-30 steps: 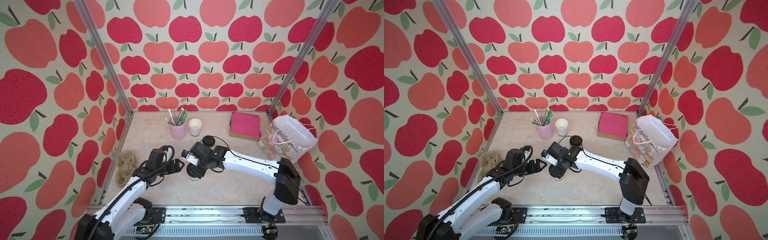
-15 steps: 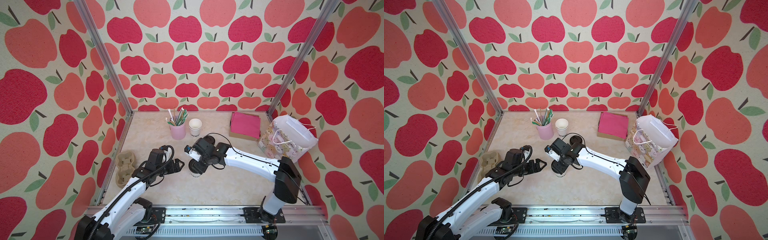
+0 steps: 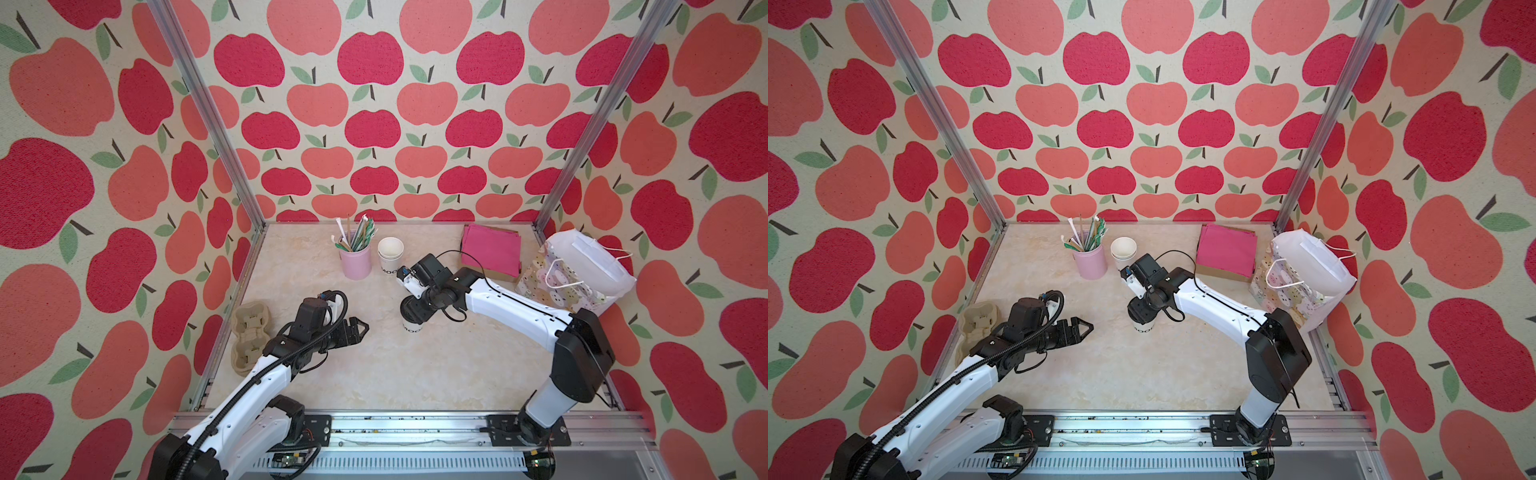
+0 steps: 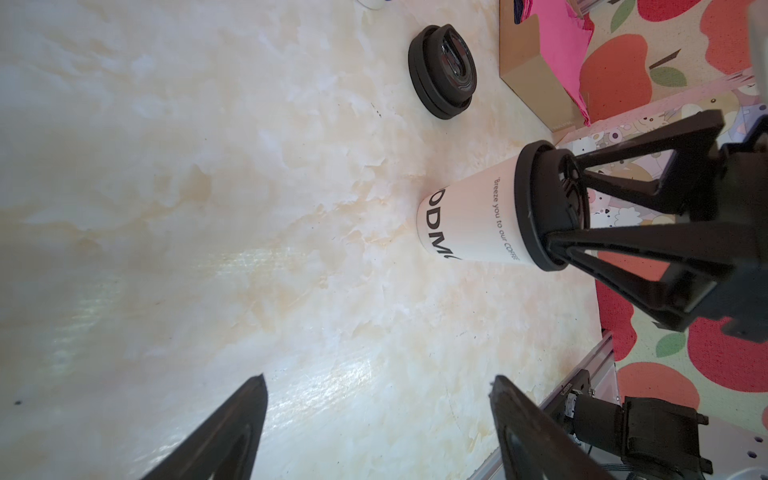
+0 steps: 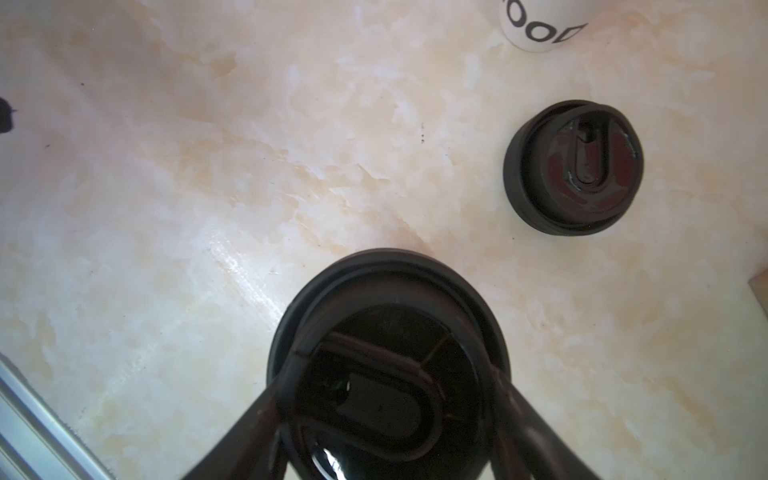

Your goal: Pack the takeout coffee

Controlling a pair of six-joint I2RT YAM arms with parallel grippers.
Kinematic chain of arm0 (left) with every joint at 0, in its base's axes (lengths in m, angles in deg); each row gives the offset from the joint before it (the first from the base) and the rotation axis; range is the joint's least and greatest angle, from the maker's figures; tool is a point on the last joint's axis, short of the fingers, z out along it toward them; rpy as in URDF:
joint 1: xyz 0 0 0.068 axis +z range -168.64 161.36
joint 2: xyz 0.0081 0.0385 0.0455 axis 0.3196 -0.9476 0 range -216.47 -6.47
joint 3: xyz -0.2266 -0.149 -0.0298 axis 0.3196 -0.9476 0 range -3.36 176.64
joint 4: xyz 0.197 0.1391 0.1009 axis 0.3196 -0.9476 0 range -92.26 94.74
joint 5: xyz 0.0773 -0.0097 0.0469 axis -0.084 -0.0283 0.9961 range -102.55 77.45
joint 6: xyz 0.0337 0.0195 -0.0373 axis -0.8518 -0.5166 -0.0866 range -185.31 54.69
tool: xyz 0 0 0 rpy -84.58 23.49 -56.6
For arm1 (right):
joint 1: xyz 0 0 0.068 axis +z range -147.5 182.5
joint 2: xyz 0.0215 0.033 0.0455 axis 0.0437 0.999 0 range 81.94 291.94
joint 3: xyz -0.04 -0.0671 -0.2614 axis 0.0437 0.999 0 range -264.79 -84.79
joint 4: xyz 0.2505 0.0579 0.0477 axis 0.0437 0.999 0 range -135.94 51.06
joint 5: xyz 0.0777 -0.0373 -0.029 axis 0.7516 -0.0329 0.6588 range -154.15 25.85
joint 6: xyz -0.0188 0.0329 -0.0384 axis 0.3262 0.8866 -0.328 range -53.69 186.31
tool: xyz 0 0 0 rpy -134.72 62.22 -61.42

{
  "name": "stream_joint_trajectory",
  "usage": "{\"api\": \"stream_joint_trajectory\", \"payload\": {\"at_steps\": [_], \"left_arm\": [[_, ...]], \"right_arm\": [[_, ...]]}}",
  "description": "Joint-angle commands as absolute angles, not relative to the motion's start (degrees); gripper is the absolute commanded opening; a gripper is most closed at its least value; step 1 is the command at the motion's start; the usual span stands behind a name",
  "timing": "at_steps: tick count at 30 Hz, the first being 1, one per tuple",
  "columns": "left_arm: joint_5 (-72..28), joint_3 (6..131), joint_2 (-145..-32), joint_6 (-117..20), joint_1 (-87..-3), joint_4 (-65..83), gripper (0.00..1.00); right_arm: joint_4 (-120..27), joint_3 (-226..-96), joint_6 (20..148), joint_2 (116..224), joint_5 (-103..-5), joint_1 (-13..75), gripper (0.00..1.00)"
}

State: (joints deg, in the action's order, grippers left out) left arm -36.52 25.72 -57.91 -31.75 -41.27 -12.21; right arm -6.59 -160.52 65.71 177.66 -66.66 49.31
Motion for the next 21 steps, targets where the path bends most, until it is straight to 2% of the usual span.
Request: {"api": "stream_joint_trajectory", "payload": {"at_steps": [1, 9, 21], "left_arm": [[-37.05, 24.77, -58.58, -31.21, -40.96, -10.76, 0.87], [-37.44, 23.99, -59.56, -30.42, -40.96, -8.75, 0.87], [-37.40, 23.71, -60.37, -30.61, -40.87, -7.83, 0.87]], "right_arm": [[1.88, -157.48, 62.28, 181.83, -73.74, 44.49, 0.62], [0.32, -161.79, 62.05, 185.74, -73.23, 35.49, 0.62], [0.87, -166.18, 61.77, 189.16, -73.92, 27.20, 0.62]]}}
